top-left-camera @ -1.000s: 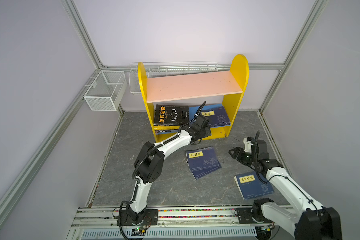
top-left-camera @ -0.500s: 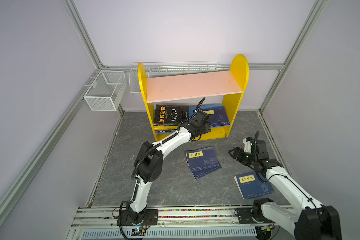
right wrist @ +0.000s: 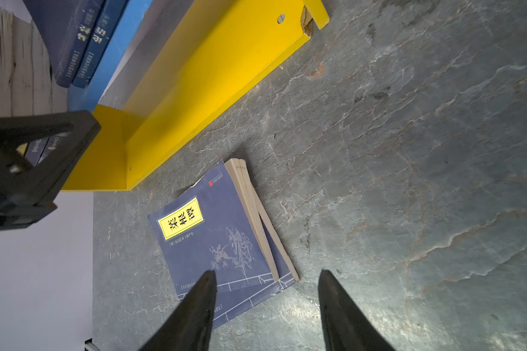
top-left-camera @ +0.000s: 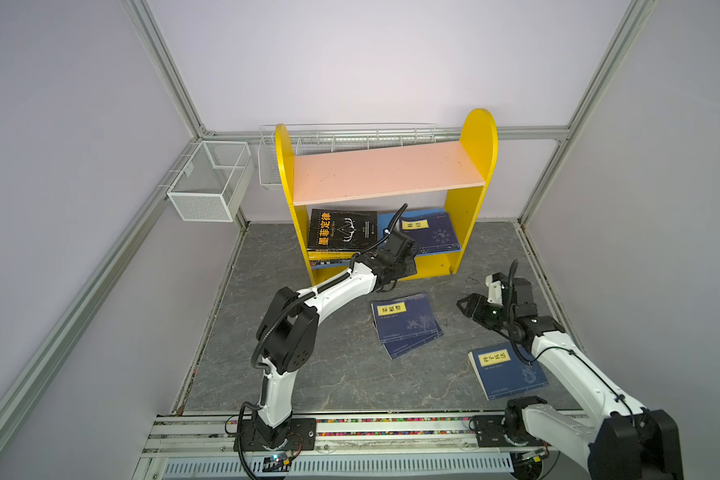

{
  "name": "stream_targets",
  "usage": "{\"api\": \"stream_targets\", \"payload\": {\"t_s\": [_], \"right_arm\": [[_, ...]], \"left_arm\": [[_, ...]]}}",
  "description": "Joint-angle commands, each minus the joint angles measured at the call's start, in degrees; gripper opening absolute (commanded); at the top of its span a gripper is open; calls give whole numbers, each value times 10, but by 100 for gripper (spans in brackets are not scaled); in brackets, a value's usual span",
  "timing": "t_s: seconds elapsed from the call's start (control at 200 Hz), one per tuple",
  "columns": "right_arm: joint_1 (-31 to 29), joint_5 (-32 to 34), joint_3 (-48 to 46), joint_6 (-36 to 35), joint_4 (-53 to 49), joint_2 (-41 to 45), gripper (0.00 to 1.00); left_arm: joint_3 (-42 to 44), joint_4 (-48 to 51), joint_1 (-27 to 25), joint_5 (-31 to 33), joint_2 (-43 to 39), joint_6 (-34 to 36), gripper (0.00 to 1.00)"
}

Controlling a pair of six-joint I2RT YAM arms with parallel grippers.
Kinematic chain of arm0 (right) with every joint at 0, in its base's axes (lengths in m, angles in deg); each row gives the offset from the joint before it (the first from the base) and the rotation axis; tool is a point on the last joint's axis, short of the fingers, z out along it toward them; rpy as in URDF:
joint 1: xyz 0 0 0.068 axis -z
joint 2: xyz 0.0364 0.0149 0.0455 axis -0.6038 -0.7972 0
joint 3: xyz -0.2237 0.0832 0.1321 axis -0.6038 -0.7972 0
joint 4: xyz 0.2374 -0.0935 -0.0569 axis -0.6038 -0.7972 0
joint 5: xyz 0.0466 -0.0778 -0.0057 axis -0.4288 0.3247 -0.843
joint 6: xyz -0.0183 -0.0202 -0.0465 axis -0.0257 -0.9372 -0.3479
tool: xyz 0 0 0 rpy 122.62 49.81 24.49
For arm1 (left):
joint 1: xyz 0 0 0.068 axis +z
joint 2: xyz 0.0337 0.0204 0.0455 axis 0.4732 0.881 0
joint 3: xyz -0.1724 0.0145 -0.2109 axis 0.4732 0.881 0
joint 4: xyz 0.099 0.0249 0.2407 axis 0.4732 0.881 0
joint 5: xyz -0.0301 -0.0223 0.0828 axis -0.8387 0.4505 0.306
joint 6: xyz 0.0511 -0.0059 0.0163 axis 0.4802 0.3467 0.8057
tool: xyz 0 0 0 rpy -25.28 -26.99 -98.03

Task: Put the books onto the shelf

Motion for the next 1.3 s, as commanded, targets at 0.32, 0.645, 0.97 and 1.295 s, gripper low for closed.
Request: {"api": "stream_targets", "payload": {"t_s": [0.32, 0.645, 0.97, 1.295], "right_arm": [[-83, -42, 23, -72, -13, -93, 57], [-114, -38, 33, -74, -16, -172, 57], [-121, -60, 37, -91, -6, -201, 55], [-141, -51, 50, -92, -5, -211, 55]], "left_arm": [[248, 20, -23, 75, -146, -5, 0], [254, 40, -23, 80, -106, -35, 0], [255, 45, -23, 81, -91, -38, 0], [246, 50, -23, 75, -78, -36, 0]]}}
